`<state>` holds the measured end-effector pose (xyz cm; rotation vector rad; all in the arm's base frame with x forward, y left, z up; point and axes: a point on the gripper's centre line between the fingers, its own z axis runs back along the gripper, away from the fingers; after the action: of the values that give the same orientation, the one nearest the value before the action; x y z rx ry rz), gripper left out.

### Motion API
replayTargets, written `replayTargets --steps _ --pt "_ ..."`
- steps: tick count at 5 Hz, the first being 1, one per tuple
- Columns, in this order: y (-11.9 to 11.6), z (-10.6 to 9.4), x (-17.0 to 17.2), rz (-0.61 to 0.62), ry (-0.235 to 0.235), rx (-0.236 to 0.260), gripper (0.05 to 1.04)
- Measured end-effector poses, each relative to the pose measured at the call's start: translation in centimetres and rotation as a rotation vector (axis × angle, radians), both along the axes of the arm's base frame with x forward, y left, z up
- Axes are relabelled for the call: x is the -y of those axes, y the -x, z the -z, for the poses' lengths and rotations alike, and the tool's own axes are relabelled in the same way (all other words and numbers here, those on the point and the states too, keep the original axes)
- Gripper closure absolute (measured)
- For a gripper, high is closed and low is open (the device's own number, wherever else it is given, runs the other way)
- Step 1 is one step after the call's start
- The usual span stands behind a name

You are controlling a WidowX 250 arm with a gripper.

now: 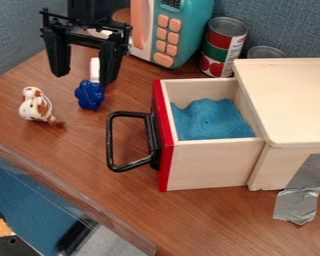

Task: Put the white red toy in the cabinet

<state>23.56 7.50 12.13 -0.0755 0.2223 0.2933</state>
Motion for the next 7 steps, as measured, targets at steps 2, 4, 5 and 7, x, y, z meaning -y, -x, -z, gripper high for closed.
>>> replayTargets --steps 2,4,5,7 --pt "-1.9 1.9 -1.5 -0.039 0.002 -0.006 0.083" --pt "-5.4 3.1 -5.2 -0.112 -0.059 0.093 0.083" --pt "-6.8 3.5 -6.6 -0.130 -0.111 0.208 0.083" --pt "-8.5 4.8 -8.9 -0.192 -0.139 0.363 0.083"
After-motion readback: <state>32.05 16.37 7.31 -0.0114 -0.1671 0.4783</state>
